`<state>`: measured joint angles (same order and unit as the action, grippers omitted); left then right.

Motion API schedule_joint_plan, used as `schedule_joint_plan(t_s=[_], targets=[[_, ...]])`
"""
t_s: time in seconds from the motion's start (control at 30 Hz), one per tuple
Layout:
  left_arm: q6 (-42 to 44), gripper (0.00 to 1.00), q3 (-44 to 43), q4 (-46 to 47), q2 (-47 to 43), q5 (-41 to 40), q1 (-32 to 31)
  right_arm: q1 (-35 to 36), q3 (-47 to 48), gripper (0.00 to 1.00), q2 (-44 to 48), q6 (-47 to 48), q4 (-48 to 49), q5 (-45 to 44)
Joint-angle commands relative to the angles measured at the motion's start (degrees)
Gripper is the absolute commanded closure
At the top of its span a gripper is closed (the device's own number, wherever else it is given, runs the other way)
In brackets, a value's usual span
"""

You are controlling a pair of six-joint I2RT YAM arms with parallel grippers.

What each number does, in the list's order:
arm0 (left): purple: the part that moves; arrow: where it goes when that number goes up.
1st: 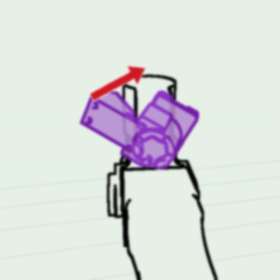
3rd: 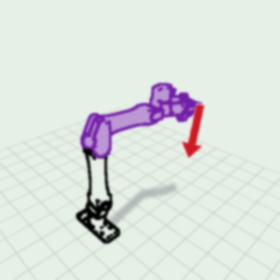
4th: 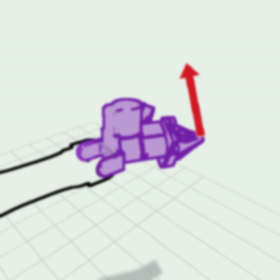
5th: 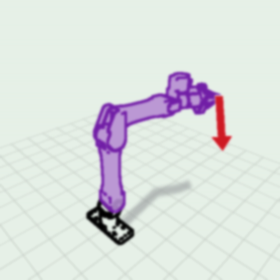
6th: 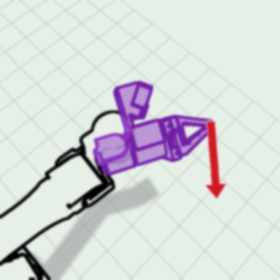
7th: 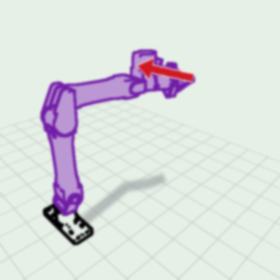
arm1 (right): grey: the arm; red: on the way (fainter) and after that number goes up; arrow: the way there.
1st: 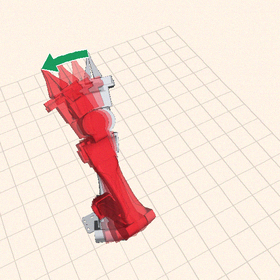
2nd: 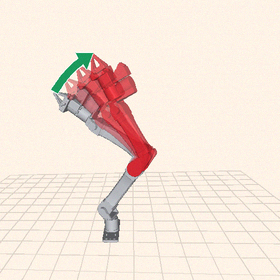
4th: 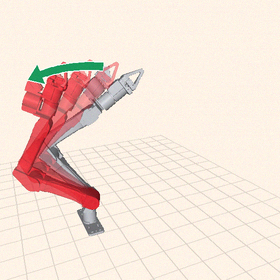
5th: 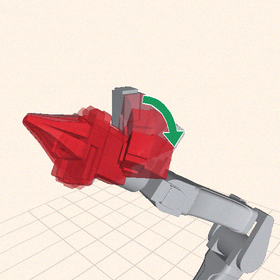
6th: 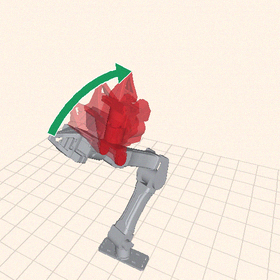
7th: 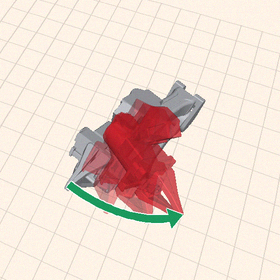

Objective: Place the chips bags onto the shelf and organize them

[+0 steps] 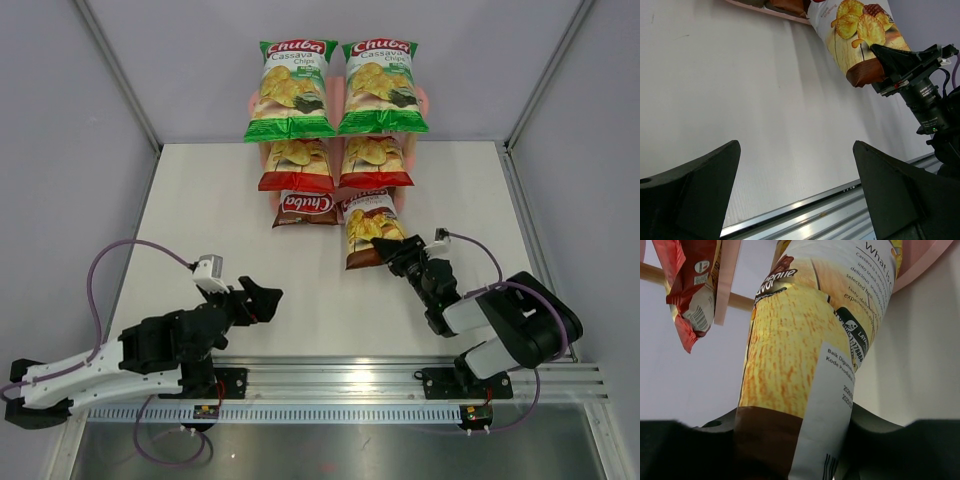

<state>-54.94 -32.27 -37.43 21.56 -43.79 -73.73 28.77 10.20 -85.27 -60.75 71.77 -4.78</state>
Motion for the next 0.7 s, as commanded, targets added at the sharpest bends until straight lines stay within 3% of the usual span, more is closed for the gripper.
schedule_joint_plan(t_s=[0.0,0.13,0.33,0.67], targets=[[-0.26,0.01,-0.69,-1.15,-1.87,-1.74,0.17,-2.40,3.33,0.73,-0.86,1.87,11.91,1.08],[-0.52,0.01,-0.86,-2.64,-3.10,-2.26,0.17,-5.92,7.55,0.73,-3.48,1.78,7.25,8.34],[-1.14,0.01,-1.39,-5.72,-6.17,-3.75,0.17,-9.09,10.02,0.72,-9.11,-1.91,11.97,15.75],[-1.75,0.01,-2.01,-8.01,-7.67,-3.59,0.17,-10.40,11.16,0.73,-18.87,-3.68,17.44,13.39]])
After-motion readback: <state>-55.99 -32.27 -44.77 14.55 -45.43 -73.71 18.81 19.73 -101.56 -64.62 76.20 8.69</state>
